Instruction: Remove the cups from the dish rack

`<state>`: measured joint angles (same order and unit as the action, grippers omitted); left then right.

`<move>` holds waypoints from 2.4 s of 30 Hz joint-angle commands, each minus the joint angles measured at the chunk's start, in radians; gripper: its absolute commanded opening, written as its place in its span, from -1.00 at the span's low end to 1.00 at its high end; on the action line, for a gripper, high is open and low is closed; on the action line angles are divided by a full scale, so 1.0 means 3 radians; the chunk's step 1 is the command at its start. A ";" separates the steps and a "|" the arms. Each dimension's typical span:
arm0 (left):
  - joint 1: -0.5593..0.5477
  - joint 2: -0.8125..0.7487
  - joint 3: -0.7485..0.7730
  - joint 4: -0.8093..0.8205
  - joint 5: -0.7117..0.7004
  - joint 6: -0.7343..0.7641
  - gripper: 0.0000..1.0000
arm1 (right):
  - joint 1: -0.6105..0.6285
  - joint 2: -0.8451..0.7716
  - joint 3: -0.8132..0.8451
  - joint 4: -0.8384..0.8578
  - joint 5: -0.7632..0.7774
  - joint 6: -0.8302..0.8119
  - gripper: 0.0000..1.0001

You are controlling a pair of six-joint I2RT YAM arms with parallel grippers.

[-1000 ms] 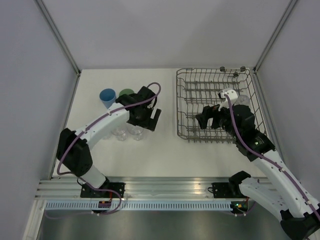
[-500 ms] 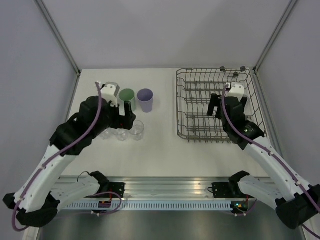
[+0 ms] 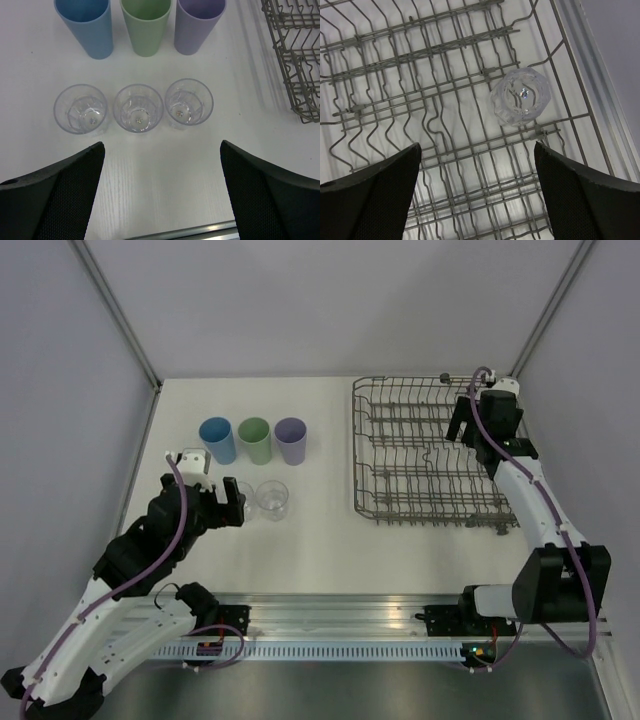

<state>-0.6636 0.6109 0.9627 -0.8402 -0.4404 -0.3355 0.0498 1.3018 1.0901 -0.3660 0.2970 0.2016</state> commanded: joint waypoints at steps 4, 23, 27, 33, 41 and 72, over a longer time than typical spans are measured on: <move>-0.0007 -0.0047 -0.0084 0.0244 0.0056 -0.0063 0.99 | -0.0401 0.0726 0.0588 -0.0123 -0.0683 -0.0258 0.96; -0.0012 -0.0145 -0.0166 0.0367 0.0404 -0.0001 0.99 | -0.0774 0.1694 0.1326 -0.0697 -0.0663 -0.0749 0.96; -0.0017 -0.0175 -0.0172 0.0367 0.0415 0.0004 0.99 | -0.0805 0.1822 0.1418 -0.0764 -0.0755 -0.0779 0.96; -0.0033 -0.0216 -0.0182 0.0397 0.0481 0.0024 0.99 | -0.0836 0.2093 0.1526 -0.0841 -0.0836 -0.0805 0.92; -0.0043 -0.0226 -0.0187 0.0418 0.0542 0.0039 0.99 | -0.0851 0.2206 0.1562 -0.0856 -0.0770 -0.0805 0.64; -0.0043 -0.0073 -0.0167 0.0448 0.0589 0.0085 0.99 | -0.0535 0.1020 0.1393 -0.0739 -0.0805 -0.0571 -0.01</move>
<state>-0.6712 0.5644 0.9092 -0.7517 -0.2775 -0.3347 -0.1467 1.7100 1.5135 -0.6270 0.1081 -0.0078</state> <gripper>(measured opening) 0.993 0.742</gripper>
